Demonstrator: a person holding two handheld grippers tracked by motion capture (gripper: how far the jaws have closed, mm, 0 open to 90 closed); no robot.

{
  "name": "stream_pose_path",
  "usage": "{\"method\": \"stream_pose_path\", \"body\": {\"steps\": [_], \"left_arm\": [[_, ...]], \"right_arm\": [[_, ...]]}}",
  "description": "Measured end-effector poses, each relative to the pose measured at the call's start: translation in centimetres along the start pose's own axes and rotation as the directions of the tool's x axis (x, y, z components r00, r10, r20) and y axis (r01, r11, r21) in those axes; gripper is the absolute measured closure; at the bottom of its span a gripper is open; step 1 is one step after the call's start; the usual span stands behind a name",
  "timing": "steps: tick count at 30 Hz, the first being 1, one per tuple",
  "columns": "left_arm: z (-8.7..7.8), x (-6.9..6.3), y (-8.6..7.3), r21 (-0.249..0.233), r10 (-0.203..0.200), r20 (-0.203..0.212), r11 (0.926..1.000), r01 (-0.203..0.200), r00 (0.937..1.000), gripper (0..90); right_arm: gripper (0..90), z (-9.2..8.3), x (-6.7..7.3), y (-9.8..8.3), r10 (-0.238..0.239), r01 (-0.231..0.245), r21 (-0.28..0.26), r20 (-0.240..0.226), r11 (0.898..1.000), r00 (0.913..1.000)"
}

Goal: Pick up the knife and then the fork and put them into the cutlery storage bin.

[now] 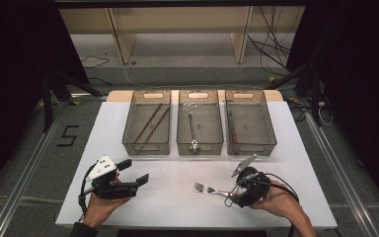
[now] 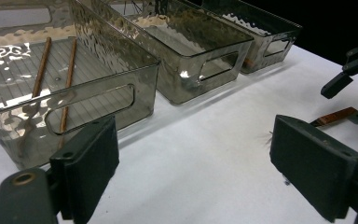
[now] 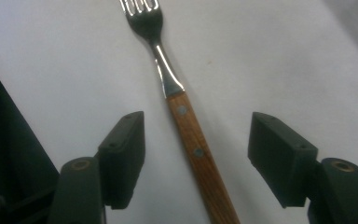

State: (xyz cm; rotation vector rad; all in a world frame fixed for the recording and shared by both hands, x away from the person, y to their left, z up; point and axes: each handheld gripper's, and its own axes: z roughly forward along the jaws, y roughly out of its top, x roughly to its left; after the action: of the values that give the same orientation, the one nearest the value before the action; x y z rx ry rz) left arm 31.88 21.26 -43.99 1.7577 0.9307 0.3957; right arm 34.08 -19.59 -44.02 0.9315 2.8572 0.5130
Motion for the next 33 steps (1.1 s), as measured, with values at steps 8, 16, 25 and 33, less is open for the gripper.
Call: {"method": "stream_pose_path", "body": {"steps": [8, 16, 25, 33], "left_arm": [[0.0, 0.0, 0.0, 0.000, 0.001, 0.000, 1.0000, -0.001, 1.0000, 14.9], [0.0, 0.0, 0.0, 0.001, 0.003, 0.000, 1.0000, -0.003, 1.0000, 14.9], [0.0, 0.0, 0.0, 0.002, 0.005, 0.001, 1.0000, -0.005, 1.0000, 14.8], [0.0, 0.0, 0.0, 0.005, 0.003, 0.002, 1.0000, -0.003, 1.0000, 14.9]], "right_arm": [[35.3, 1.2, -0.2, 0.7, -0.027, 0.027, 0.072, 0.004, 0.997, 0.9996], [50.8, 1.7, 0.1, 1.3, -0.078, 0.075, 0.124, 0.017, 0.989, 0.9968], [67.8, 2.2, 0.4, 1.7, -0.121, 0.119, 0.167, 0.000, 0.979, 0.9927], [73.5, 2.3, 0.8, 2.1, -0.165, 0.163, 0.188, -0.006, 0.968, 0.9862]]}}
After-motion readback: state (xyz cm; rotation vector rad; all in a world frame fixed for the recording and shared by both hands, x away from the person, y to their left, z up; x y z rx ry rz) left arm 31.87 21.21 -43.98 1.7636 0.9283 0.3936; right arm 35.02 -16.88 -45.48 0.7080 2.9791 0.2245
